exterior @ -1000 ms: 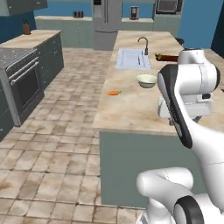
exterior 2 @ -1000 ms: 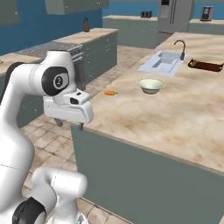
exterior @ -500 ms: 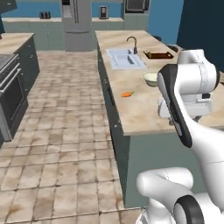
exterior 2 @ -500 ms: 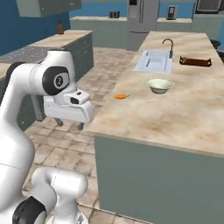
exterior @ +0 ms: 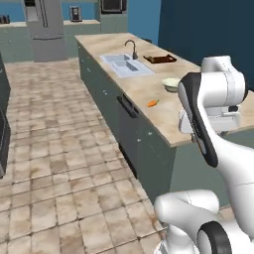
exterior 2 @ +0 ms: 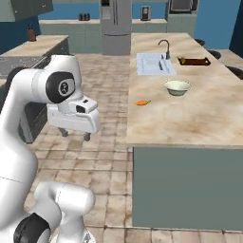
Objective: Place the two vegetables and bowl onto the tray for setting up a vegetable dip station.
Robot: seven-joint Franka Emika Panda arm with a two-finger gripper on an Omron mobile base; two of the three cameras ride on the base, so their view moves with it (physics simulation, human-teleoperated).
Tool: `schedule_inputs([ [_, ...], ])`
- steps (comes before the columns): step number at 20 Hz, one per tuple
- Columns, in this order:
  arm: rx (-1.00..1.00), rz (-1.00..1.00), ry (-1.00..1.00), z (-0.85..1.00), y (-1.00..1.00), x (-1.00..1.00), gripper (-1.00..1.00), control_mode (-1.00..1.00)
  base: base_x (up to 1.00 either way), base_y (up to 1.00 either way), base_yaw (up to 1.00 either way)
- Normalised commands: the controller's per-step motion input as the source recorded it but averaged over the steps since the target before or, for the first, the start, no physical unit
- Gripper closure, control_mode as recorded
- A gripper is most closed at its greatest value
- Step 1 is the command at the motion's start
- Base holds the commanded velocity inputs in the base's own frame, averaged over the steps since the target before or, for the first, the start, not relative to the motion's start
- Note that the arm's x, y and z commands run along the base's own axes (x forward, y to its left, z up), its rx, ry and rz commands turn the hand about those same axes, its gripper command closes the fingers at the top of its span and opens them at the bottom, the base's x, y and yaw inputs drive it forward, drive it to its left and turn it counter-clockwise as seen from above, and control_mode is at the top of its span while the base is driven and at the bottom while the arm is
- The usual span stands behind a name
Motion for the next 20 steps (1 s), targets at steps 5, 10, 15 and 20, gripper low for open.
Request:
schedule_inputs([
  [5,0.00,0.00,0.00,0.00,0.00,0.00,-1.00,1.00,0.21,1.00,-0.54],
  [10,0.00,0.00,0.00,0.00,0.00,0.00,-1.00,1.00,0.59,0.81,-0.67],
  [15,0.00,0.00,0.00,0.00,0.00,0.00,-1.00,1.00,0.74,0.58,-0.66],
  [20,0.00,0.00,0.00,0.00,0.00,0.00,-1.00,1.00,0.50,0.81,-0.61],
])
